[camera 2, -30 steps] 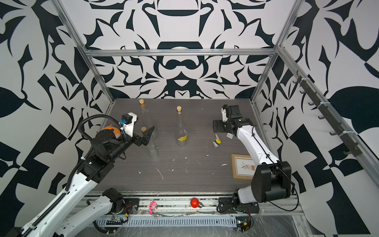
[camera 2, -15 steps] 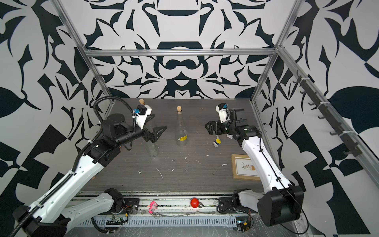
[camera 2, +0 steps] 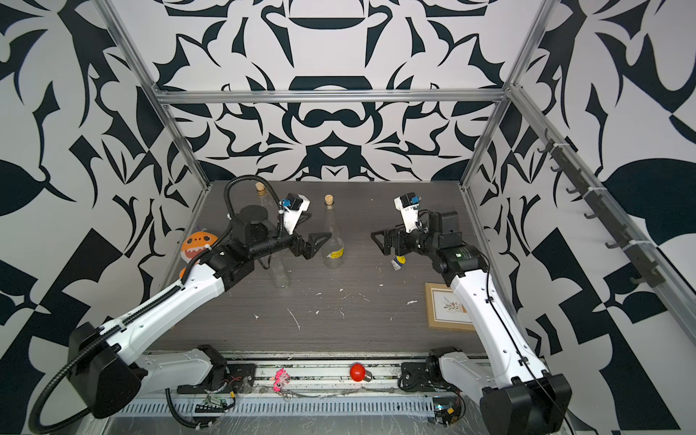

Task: Remove the label from the bottle
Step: Pick up the bottle from the center of the board.

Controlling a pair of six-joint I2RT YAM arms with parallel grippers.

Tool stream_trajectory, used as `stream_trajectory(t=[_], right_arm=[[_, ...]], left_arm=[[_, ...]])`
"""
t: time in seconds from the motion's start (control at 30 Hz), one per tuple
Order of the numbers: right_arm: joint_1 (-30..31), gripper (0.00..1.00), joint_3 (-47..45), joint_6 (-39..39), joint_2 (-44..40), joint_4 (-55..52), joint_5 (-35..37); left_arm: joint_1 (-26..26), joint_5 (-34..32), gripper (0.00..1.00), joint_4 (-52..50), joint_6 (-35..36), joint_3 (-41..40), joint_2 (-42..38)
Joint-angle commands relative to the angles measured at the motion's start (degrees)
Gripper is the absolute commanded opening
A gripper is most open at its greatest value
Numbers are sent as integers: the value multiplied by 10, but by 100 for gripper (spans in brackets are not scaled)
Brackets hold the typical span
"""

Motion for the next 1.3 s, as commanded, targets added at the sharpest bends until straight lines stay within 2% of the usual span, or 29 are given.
stream_trajectory(t=[0.0,0.57,0.87,1.0,1.27], right_arm=[[2,97,-2,0,-23,16,-13],[2,97,-21,-11,-43,1,-18],[3,97,-28,-12,-34,11,-21],[3,97,-28,-13,-30,13,-23],[3,97,-31,-14,-31,13,-26]], left_arm=[[-3,-21,99,69,-20,1,32],[-3,-23,100,192,-42,45,143],[-3,-25,87,200,-29,73,160],[-3,-35,86,203,-17,80,167],[-3,-21,56,215,-5,97,184]])
